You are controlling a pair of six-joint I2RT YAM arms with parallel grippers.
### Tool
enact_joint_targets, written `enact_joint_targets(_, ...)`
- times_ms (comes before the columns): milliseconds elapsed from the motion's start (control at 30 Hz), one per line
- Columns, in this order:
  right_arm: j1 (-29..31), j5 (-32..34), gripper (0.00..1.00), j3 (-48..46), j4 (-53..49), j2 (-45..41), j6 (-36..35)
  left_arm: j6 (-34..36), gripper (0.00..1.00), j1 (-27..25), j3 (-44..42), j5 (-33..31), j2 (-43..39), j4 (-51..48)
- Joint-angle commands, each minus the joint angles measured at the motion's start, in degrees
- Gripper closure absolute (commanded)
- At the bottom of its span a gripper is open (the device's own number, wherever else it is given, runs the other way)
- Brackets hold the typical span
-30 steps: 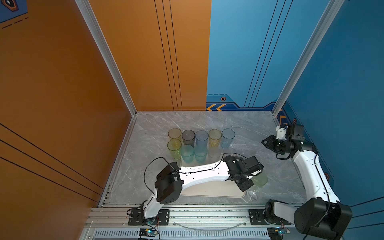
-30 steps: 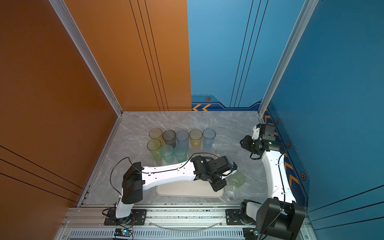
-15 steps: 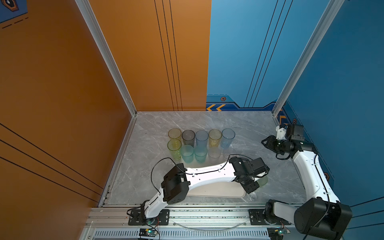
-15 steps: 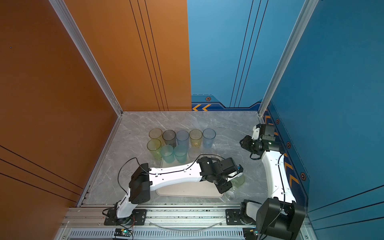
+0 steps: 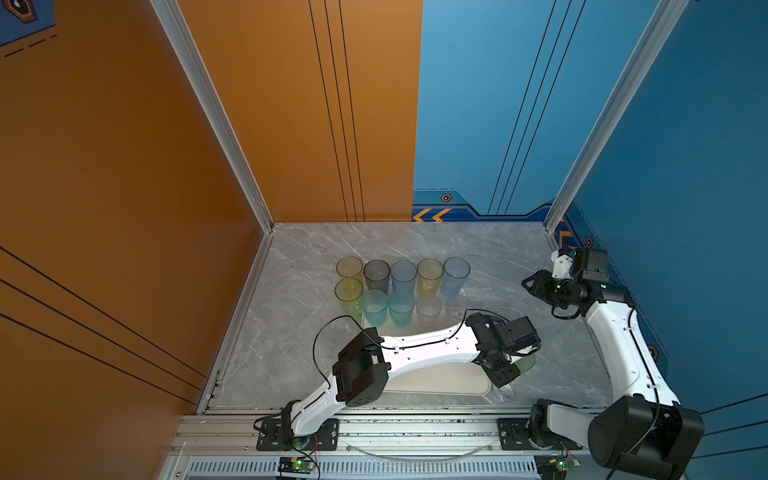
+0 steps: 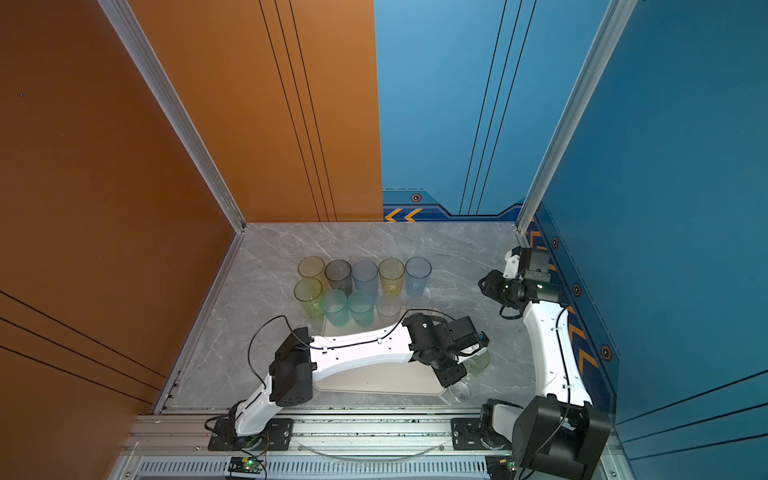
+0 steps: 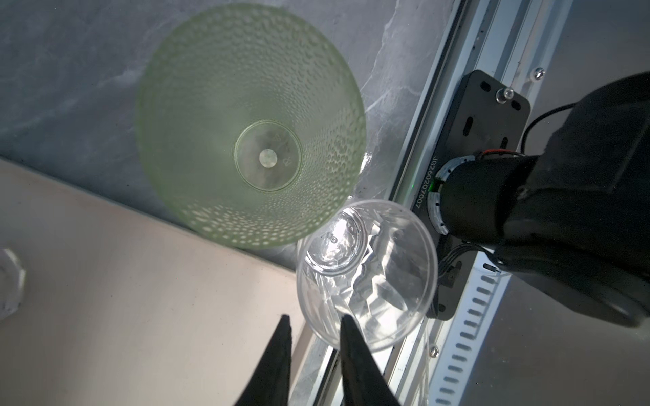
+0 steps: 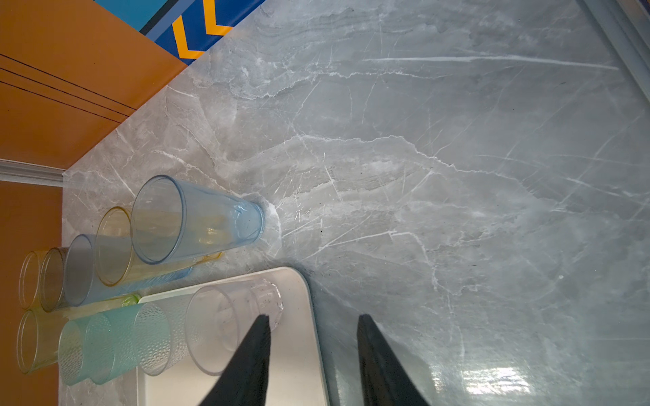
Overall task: Place the glasses into the tray
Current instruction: 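Close the left gripper on the rim of the small clear faceted glass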
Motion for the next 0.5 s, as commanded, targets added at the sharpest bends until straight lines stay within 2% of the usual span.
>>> enact_joint_targets(0, -0.2, -0.9, 0.60, -0.7, 1.0, -1.2, -0.5, 0.8, 0.73, -0.4, 2.0, -0.5, 1.6, -2.3)
enact_joint_targets(467, -0.2, -1.2, 0.60, -0.9, 1.2, -1.2, -0.5, 1.2, 0.73, 0.1, 3.4, 0.0, 3.2, -2.7)
